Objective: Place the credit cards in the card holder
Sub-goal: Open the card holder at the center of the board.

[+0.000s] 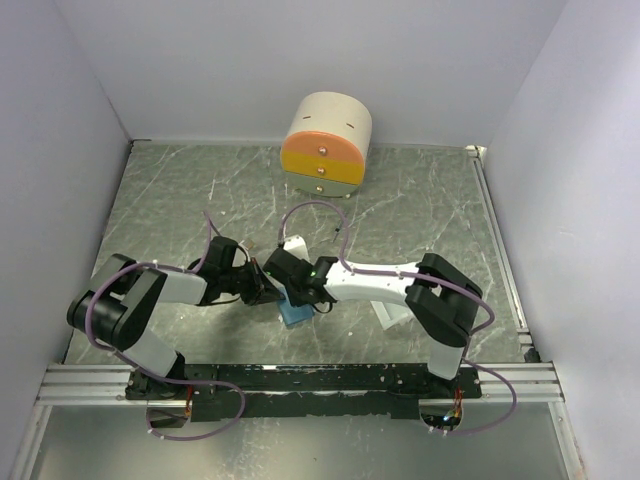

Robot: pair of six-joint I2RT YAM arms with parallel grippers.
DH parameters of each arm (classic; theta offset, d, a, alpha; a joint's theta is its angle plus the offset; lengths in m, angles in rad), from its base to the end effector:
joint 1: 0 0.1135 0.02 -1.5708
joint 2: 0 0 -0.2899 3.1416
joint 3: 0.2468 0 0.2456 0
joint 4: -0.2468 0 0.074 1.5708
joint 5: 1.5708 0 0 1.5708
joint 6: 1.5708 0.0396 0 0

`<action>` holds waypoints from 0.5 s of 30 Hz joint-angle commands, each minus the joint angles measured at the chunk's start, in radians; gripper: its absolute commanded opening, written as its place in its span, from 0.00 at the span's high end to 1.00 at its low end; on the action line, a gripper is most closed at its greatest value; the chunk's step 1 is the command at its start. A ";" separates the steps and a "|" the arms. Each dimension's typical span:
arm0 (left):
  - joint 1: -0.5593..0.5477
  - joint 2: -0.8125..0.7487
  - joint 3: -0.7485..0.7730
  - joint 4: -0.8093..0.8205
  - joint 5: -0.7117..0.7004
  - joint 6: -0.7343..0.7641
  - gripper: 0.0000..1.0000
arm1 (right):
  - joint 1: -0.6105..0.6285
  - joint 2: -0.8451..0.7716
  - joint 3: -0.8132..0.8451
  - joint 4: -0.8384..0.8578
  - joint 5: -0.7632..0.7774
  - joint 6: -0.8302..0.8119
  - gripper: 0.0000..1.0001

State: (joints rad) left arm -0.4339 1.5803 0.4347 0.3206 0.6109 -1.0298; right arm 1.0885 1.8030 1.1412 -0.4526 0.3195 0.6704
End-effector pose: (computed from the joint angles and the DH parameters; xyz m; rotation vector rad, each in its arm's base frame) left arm 0.2154 -0.1248 0.1330 -0.4690 2.6493 -1.3244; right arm 0.1783 0.3137 0.1964 -0.4448 2.5661 0.1983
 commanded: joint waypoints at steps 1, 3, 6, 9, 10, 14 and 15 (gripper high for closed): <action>-0.005 0.035 -0.023 -0.055 -0.077 0.027 0.93 | -0.007 -0.036 -0.012 -0.072 0.090 0.010 1.00; -0.005 0.042 -0.023 -0.050 -0.077 0.028 0.93 | -0.007 -0.051 -0.023 -0.057 0.086 0.015 1.00; -0.006 0.044 -0.023 -0.050 -0.076 0.030 0.93 | -0.007 -0.063 -0.033 -0.050 0.091 0.017 1.00; -0.006 0.031 -0.026 -0.051 -0.069 0.024 0.93 | -0.007 -0.097 -0.047 -0.024 0.082 0.011 1.00; -0.006 0.021 -0.024 -0.055 -0.063 0.018 0.90 | -0.010 -0.109 -0.059 -0.006 0.070 0.010 1.00; -0.013 -0.077 -0.023 -0.076 -0.030 0.002 0.63 | -0.024 -0.220 -0.111 0.069 0.015 0.003 1.00; -0.016 -0.116 -0.011 -0.123 -0.050 0.013 0.58 | -0.026 -0.244 -0.122 0.086 -0.002 0.003 1.00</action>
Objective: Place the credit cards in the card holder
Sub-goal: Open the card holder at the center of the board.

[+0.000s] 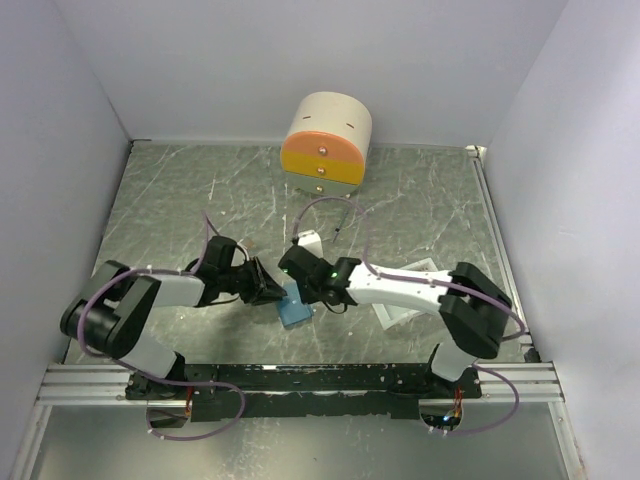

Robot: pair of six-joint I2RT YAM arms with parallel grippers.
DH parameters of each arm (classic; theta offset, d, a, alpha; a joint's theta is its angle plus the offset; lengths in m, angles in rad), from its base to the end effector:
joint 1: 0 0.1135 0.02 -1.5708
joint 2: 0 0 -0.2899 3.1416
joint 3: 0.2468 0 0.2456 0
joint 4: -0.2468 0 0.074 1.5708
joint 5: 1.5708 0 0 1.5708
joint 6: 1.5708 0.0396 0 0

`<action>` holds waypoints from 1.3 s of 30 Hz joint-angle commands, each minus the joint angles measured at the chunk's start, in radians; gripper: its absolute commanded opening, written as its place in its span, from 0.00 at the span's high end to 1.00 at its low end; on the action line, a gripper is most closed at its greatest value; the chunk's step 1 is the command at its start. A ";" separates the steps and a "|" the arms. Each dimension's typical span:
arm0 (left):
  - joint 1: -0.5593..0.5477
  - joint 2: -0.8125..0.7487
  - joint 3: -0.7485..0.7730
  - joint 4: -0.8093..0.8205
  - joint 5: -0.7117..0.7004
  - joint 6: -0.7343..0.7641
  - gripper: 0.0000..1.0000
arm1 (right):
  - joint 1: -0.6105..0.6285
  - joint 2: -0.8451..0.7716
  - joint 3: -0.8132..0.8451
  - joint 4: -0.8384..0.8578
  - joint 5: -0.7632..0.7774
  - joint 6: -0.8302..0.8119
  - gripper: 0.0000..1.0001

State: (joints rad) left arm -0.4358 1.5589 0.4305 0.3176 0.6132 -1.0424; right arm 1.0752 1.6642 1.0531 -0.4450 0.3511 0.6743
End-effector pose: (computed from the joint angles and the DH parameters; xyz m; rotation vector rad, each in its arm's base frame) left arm 0.2134 -0.1245 0.1367 -0.4734 2.6389 -1.3380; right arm 0.1695 0.2849 0.2179 -0.3895 2.5126 0.2241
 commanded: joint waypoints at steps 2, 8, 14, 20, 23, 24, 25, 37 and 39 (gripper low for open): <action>-0.017 -0.173 0.027 -0.244 -0.114 0.058 0.51 | -0.016 -0.154 -0.046 0.116 -0.074 0.000 1.00; -0.017 -0.365 0.111 -0.546 -0.283 0.139 0.41 | -0.016 -0.245 -0.110 0.235 -0.221 0.056 1.00; -0.017 -0.469 0.109 -0.658 -0.338 0.143 0.36 | -0.017 -0.260 -0.145 0.316 -0.287 0.108 1.00; -0.017 -0.470 0.083 -0.646 -0.305 0.159 0.40 | -0.018 -0.261 -0.148 0.283 -0.256 0.119 1.00; -0.017 -0.462 0.069 -0.643 -0.300 0.157 0.41 | -0.018 -0.287 -0.158 0.293 -0.256 0.124 1.00; -0.016 -0.467 0.066 -0.634 -0.287 0.152 0.41 | -0.018 -0.294 -0.158 0.292 -0.257 0.125 1.00; -0.017 -0.476 0.062 -0.629 -0.275 0.146 0.40 | -0.018 -0.300 -0.155 0.291 -0.258 0.126 1.00; -0.016 -0.610 0.099 -0.768 -0.386 0.135 0.37 | -0.018 -0.299 -0.173 0.312 -0.249 0.132 1.00; -0.017 -0.585 0.088 -0.746 -0.362 0.136 0.38 | -0.019 -0.295 -0.175 0.292 -0.219 0.133 1.00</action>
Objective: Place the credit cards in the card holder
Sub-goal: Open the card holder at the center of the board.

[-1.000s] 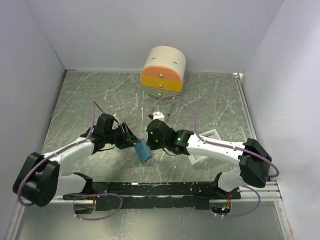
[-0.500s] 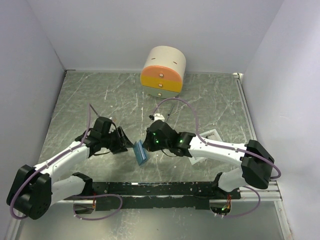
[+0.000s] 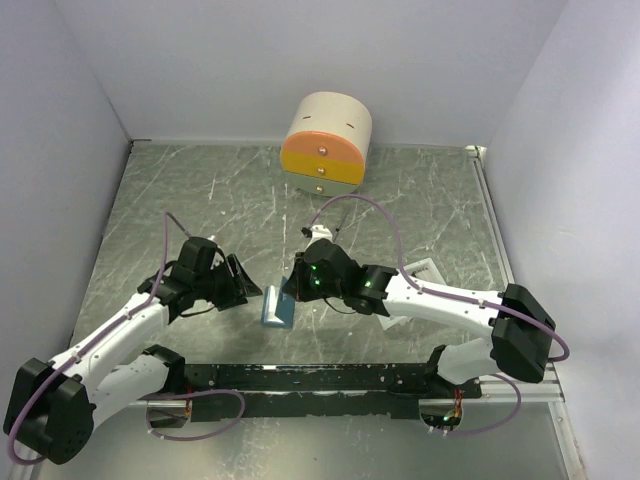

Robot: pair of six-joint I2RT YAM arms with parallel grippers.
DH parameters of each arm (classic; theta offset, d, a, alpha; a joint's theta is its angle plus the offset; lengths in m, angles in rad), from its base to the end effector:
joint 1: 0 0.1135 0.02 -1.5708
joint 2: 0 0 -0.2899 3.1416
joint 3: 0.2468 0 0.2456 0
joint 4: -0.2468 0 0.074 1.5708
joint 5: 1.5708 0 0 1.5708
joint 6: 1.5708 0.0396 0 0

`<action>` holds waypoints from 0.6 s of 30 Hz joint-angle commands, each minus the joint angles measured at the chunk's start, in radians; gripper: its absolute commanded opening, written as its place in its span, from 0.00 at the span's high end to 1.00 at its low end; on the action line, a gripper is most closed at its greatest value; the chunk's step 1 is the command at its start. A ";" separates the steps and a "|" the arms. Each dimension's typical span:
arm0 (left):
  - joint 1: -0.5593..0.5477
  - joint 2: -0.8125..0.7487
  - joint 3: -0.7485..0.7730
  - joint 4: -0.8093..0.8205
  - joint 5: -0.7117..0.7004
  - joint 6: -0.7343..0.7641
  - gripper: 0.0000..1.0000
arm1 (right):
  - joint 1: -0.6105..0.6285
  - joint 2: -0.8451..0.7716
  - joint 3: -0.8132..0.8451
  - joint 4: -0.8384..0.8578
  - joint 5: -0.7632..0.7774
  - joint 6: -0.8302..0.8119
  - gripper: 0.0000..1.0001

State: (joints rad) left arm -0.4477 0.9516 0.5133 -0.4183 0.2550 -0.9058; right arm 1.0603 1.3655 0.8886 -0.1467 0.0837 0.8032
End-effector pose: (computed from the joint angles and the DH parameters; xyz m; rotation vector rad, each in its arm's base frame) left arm 0.1457 -0.0811 0.2180 -0.4699 2.5640 -0.8686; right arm 0.1456 0.2533 0.2750 -0.2521 2.3453 0.9112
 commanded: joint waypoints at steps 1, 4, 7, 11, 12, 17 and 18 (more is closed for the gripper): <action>-0.005 0.036 0.001 -0.001 0.005 0.001 0.39 | -0.004 0.002 -0.017 -0.009 0.060 0.003 1.00; -0.005 0.074 -0.012 0.021 0.017 0.007 0.41 | -0.018 0.000 -0.032 -0.045 0.096 0.003 1.00; -0.005 0.094 -0.019 0.039 0.020 0.011 0.42 | -0.040 -0.008 -0.049 -0.096 0.135 -0.002 1.00; -0.005 0.116 -0.022 0.060 0.026 0.016 0.43 | -0.084 -0.036 -0.111 -0.112 0.128 0.000 1.00; -0.005 0.121 -0.023 0.059 0.024 0.018 0.44 | -0.097 -0.042 -0.125 -0.118 0.123 0.002 1.00; -0.005 0.149 -0.028 0.079 0.012 0.028 0.44 | -0.131 -0.066 -0.190 -0.101 0.091 -0.011 1.00; -0.005 0.157 -0.031 0.096 0.027 0.029 0.44 | -0.133 -0.068 -0.196 -0.092 0.083 -0.012 1.00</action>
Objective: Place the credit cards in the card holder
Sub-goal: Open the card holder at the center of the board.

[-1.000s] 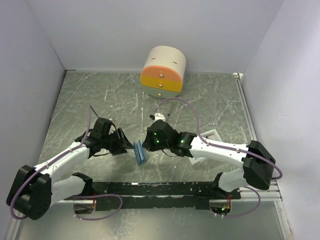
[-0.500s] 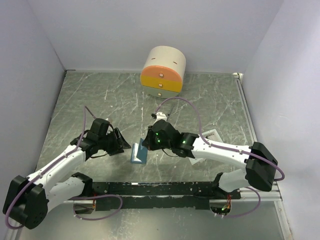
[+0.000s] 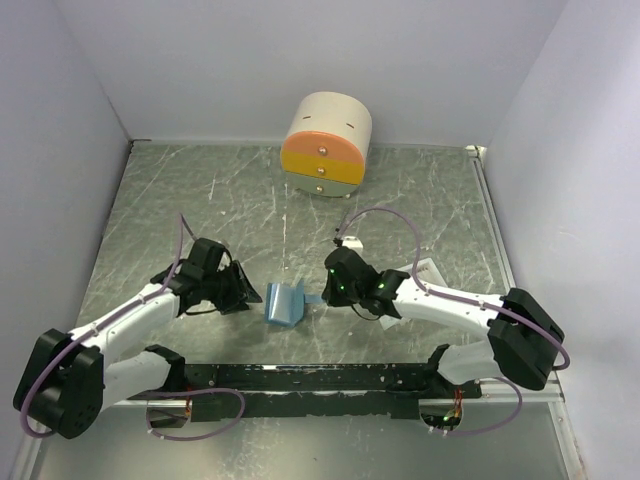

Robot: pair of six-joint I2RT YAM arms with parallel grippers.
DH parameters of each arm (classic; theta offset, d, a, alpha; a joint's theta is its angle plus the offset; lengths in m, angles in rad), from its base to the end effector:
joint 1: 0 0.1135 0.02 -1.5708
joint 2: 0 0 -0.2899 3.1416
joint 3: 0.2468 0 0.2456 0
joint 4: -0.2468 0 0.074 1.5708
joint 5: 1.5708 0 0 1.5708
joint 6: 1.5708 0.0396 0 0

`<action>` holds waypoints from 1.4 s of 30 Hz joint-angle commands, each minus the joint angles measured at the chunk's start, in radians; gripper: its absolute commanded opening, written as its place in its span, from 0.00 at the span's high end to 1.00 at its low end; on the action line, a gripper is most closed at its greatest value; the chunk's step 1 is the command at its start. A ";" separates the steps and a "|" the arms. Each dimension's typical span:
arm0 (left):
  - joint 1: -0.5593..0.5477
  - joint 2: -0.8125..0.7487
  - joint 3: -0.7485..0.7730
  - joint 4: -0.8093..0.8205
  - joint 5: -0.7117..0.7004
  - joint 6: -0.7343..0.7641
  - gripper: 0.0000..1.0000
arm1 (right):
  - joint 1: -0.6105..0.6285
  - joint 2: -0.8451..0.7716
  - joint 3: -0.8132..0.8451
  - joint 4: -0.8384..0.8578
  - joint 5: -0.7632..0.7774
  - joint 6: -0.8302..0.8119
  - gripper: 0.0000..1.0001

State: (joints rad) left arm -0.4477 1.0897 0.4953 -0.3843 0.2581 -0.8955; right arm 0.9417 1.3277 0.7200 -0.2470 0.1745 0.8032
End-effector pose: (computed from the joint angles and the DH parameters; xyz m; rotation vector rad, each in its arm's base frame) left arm 0.1574 -0.0868 0.1937 -0.4999 2.6812 -0.7941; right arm 0.1551 0.2015 0.2229 -0.0911 2.4926 0.5742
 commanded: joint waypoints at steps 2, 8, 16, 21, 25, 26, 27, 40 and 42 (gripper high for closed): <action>-0.005 0.038 -0.023 0.107 0.062 0.020 0.44 | -0.022 -0.024 -0.034 0.020 -0.022 -0.011 1.00; -0.004 0.053 -0.047 0.222 0.156 0.009 0.43 | -0.027 -0.018 -0.039 0.044 -0.042 -0.013 1.00; -0.005 0.053 -0.081 0.281 0.149 -0.012 0.43 | -0.030 -0.008 -0.046 0.051 -0.039 -0.019 1.00; -0.005 0.076 -0.076 0.259 0.117 0.005 0.46 | -0.033 -0.004 -0.054 0.048 -0.035 -0.015 1.00; -0.005 0.074 -0.074 0.253 0.103 0.006 0.47 | -0.035 -0.006 -0.059 0.047 -0.030 -0.018 1.00; -0.005 0.074 -0.076 0.252 0.100 0.001 0.47 | -0.035 -0.004 -0.060 0.044 -0.027 -0.017 1.00; -0.005 0.077 -0.077 0.253 0.100 -0.001 0.48 | -0.036 -0.003 -0.063 0.043 -0.026 -0.016 1.00; -0.006 0.110 -0.093 0.301 0.117 -0.008 0.50 | -0.039 -0.002 -0.080 0.059 -0.039 -0.020 1.00; -0.006 0.114 -0.096 0.323 0.137 -0.009 0.50 | -0.039 -0.003 -0.083 0.064 -0.041 -0.018 1.00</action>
State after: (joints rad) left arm -0.4480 1.1954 0.4099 -0.1295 0.3771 -0.8986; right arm 0.9085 1.3247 0.6506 -0.2058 0.1341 0.7929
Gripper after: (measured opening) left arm 0.504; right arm 0.017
